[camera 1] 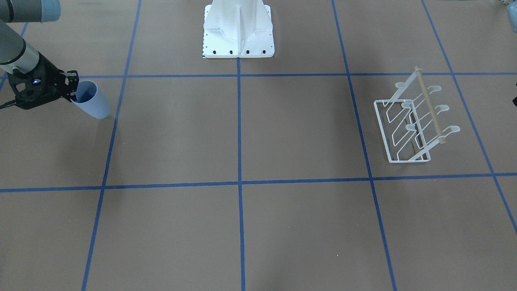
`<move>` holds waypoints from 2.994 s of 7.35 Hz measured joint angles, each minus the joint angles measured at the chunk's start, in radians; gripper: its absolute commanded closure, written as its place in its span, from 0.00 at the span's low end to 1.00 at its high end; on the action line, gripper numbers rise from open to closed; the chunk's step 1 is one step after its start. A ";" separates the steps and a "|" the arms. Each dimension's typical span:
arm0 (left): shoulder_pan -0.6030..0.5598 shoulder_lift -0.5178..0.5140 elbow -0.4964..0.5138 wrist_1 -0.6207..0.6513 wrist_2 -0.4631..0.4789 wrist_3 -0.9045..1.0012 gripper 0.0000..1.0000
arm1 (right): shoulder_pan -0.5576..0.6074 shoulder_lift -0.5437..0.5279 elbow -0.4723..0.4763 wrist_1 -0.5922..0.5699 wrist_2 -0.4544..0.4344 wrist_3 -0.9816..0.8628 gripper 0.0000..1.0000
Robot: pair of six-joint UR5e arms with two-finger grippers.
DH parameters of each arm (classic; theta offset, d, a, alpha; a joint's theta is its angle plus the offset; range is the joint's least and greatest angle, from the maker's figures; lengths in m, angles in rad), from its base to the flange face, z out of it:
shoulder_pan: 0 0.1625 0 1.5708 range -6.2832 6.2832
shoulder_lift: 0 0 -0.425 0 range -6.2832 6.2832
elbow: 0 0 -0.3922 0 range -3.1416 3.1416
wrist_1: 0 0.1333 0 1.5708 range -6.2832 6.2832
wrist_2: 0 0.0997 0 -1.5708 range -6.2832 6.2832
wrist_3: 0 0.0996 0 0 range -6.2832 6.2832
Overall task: Hang cup on cup holder
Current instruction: 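Lift the cup with the right gripper toward the left gripper while the left arm approaches, then close the left gripper on the cup's base held by the right gripper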
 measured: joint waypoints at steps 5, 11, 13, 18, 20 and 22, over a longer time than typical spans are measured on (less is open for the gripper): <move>0.051 -0.069 -0.013 -0.072 -0.089 -0.213 0.02 | 0.060 0.267 -0.050 0.086 0.184 0.415 1.00; 0.290 -0.362 -0.008 -0.436 -0.104 -1.052 0.02 | 0.023 0.482 -0.174 0.707 0.183 1.159 1.00; 0.388 -0.396 0.002 -0.653 -0.073 -1.254 0.02 | -0.009 0.528 -0.175 0.811 0.155 1.304 1.00; 0.670 -0.499 0.079 -1.174 0.175 -1.794 0.02 | -0.236 0.517 -0.259 1.405 -0.202 1.722 1.00; 0.694 -0.514 0.084 -1.253 0.188 -1.905 0.02 | -0.249 0.510 -0.332 1.564 -0.223 1.760 1.00; 0.701 -0.524 0.087 -1.319 0.249 -1.996 0.02 | -0.269 0.510 -0.358 1.627 -0.233 1.777 1.00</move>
